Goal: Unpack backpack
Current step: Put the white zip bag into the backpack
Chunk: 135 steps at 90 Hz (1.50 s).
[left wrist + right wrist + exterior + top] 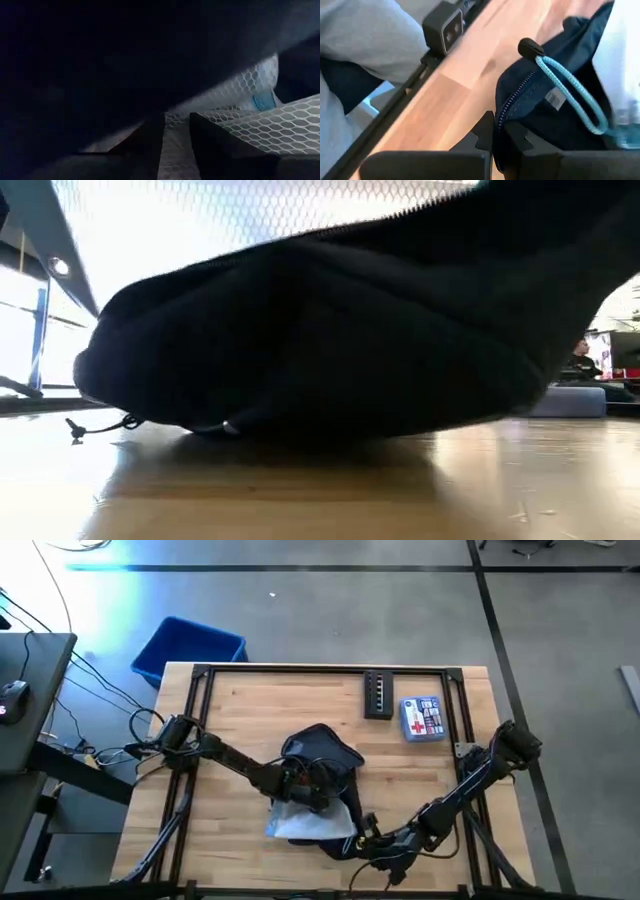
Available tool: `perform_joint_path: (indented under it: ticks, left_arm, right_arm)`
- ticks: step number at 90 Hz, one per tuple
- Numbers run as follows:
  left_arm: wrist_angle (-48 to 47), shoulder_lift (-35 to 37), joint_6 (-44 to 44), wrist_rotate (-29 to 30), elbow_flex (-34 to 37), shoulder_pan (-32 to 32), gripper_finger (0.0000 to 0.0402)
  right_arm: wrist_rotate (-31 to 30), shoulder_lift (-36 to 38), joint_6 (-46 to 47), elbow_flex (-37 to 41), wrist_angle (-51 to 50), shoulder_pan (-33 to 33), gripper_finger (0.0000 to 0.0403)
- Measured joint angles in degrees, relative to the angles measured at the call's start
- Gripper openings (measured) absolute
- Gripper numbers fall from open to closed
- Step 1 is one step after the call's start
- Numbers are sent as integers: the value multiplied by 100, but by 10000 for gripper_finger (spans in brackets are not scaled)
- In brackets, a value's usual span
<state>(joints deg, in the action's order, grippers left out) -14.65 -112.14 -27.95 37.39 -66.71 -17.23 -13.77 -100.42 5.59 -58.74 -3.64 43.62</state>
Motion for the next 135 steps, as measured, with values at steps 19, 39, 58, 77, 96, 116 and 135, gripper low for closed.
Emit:
perform_joint_path:
  ticks: [19, 39, 58, 77, 96, 116, 135]
  left_arm:
    - [-301, 469, 729, 160, -427, -327, 78]
    - [-460, 994, 922, -430, -800, -718, 78]
    - [-188, 752, 1299, -2559, -824, -855, 78]
    - [664, 22, 1789, -4132, -823, -917, 78]
    - [1386, -632, 1693, -3982, -842, -802, 78]
    - [1867, -835, 1347, -3611, -827, -318, 78]
    - [2233, -833, 1315, -3010, -827, -73, 78]
  right_arm:
    - [-428, 0, 38, -7, -66, -1, 0]
    - [-690, 0, 97, -9, -81, -7, 0]
    - [-803, 0, 143, -9, -95, -11, 0]
    - [-853, 0, 143, -9, -125, -17, 0]
    - [-854, 0, 141, -7, -156, -22, 0]
    - [-298, -2, -31, 0, -180, 30, 0]
    - [152, -2, -72, 0, -291, 152, 0]
